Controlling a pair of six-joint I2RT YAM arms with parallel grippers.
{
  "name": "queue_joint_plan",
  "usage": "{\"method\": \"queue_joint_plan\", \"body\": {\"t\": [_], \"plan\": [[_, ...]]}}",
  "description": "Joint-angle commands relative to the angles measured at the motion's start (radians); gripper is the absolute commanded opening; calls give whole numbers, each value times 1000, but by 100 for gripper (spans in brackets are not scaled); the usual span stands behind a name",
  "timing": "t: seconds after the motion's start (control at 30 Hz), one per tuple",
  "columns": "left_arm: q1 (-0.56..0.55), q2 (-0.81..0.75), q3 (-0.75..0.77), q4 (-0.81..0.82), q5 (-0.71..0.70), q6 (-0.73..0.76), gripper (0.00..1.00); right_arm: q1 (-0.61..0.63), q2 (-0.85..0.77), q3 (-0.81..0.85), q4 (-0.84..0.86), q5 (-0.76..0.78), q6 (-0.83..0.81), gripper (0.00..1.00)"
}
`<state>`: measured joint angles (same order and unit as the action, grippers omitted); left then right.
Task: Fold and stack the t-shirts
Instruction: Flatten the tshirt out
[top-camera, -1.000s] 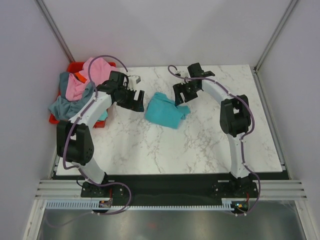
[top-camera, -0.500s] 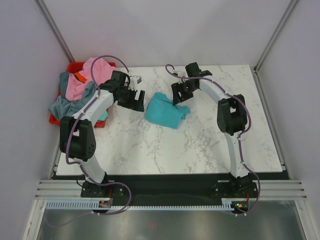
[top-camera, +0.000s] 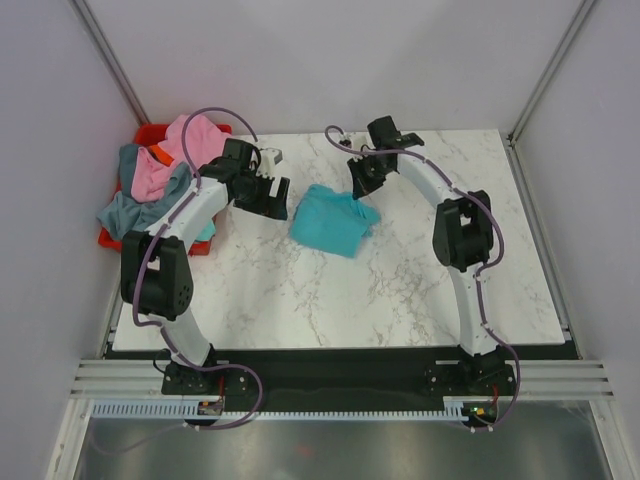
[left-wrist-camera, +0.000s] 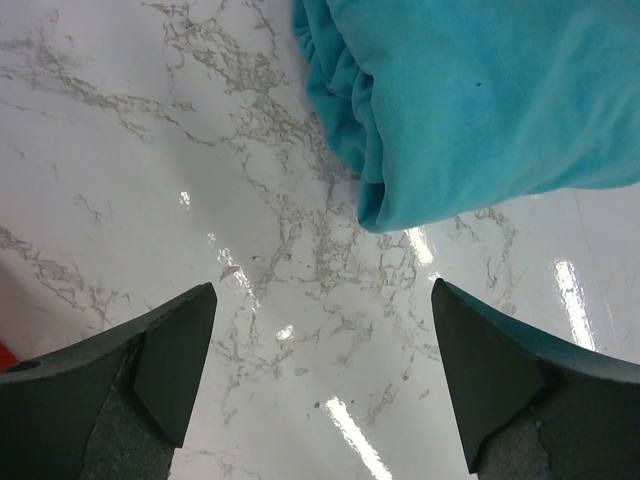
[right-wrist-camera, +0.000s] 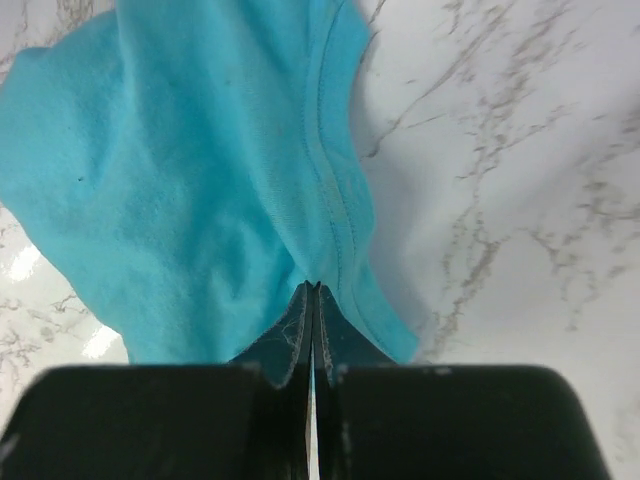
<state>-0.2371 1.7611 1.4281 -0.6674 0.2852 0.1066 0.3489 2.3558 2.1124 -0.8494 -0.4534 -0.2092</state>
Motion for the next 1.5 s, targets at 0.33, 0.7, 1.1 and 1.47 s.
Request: {"method": "queue_joint_plan", "body": {"t": [0.33,0.7,1.1,1.47], "plan": [[2,-34,58,45,-34,-5,95,1,-432,162,116,197,-101,0],[2,-48,107,54,-69,-48,97,22,-585,337,410,352,-151,0],[2,-75,103,54,-57,-59,97,24,-779,-103,403,487,-174,0],[-1,-134,77,39,-5,-48,93,58,-639,423,469,418,-39,0]]}}
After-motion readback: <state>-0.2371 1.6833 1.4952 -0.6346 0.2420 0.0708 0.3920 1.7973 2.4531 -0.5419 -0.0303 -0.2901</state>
